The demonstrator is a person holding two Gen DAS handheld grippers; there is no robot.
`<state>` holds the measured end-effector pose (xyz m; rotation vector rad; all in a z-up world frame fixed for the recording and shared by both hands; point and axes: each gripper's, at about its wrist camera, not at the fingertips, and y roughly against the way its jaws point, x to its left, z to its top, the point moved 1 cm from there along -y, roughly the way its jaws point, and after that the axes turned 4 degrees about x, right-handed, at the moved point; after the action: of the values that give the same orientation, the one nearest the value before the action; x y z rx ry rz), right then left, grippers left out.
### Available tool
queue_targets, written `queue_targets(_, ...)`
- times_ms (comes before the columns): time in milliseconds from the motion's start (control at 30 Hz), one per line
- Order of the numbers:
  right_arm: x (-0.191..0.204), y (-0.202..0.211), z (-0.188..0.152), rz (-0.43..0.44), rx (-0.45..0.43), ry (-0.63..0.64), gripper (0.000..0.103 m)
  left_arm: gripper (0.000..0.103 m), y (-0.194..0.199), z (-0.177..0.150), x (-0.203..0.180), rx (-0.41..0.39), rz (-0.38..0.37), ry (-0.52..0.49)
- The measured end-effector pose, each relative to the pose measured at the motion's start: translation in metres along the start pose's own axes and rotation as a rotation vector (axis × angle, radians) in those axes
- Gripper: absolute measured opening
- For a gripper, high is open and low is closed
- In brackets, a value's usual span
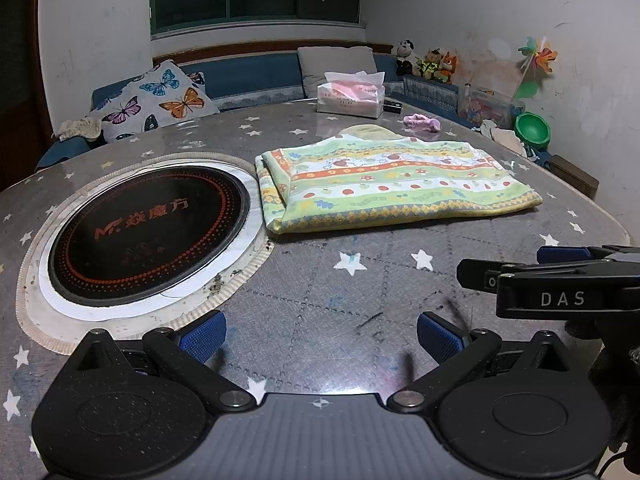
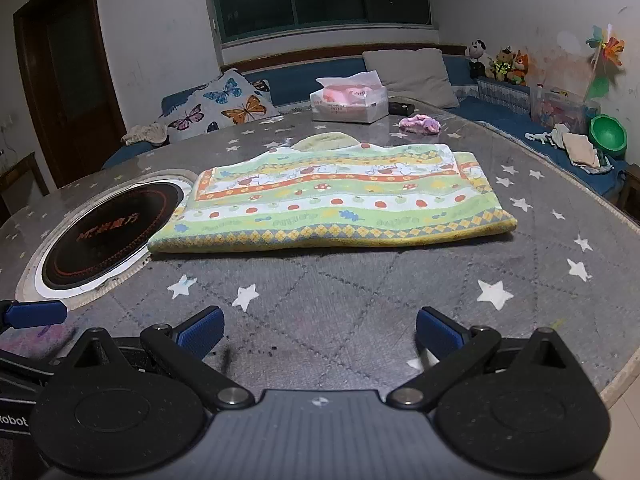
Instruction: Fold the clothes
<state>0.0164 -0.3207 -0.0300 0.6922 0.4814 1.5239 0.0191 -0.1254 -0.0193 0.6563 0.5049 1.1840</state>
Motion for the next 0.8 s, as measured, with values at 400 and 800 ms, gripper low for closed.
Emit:
queue_targets(400,-0.0004,-0.0053,0.0005,-0.005,0.010,0.000,0.103,0.103,-0.0045,0.0032,0.0013,0.004,-0.002,-0.006)
queue_targets(800,0.0001,-0.0096,0.0042,-0.009,0.013,0.002,0.103,0.103,-0.0077,0.0086,0.0013,0.003,-0.005,-0.015)
